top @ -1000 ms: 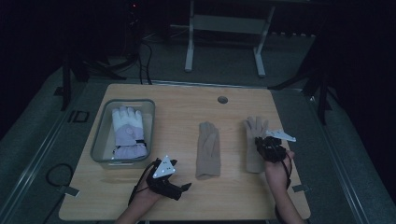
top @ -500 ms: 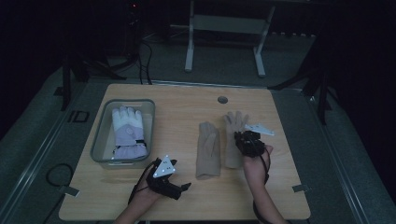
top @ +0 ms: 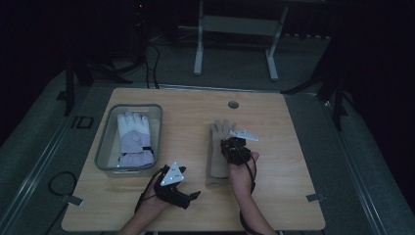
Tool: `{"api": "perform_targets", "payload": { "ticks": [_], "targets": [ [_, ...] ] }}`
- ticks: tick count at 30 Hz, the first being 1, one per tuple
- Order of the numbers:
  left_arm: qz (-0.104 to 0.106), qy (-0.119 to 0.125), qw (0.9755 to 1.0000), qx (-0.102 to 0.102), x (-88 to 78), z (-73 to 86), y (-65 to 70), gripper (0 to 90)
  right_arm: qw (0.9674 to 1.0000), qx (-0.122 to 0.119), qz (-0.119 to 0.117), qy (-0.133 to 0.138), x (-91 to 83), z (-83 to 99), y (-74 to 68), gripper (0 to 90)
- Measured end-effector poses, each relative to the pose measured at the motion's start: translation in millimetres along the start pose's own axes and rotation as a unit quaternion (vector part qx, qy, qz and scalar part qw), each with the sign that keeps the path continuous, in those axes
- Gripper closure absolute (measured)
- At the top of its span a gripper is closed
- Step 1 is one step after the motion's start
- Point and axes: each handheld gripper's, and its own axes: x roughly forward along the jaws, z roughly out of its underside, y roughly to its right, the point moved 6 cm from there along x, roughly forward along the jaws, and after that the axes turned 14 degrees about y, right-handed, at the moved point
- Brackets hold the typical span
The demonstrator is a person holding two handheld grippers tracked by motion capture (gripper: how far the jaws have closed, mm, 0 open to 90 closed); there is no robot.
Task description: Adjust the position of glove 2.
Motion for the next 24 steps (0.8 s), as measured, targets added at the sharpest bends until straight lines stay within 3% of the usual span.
{"api": "perform_targets", "payload": {
  "ticks": [2,4,13,21,24],
  "targets": [
    [0.0,0.0,1.0,0.001,-0.2,-0.1,0.0,1.4,1.0,0.005,-0.004,-0.005,2.5,5.2,-4.7,82.9],
    [0.0,0.001,1.0,0.001,-0.9,-0.7,0.2,1.4,1.0,-0.005,0.001,-0.008,6.1,11.9,-9.0,82.8],
    [0.001,-0.002,1.0,0.002,0.4,0.2,0.5,1.4,0.9993,-0.003,0.011,-0.037,19.4,39.2,-5.5,80.3],
    [0.003,-0.003,1.0,0.004,0.7,0.1,2.4,1.4,0.9988,-0.003,-0.002,-0.048,25.5,50.6,-3.5,65.6],
    [0.004,-0.003,1.0,0.004,0.4,-0.3,2.6,1.4,0.9984,0.002,-0.021,-0.052,22.1,47.2,-0.5,50.9]
  ]
}}
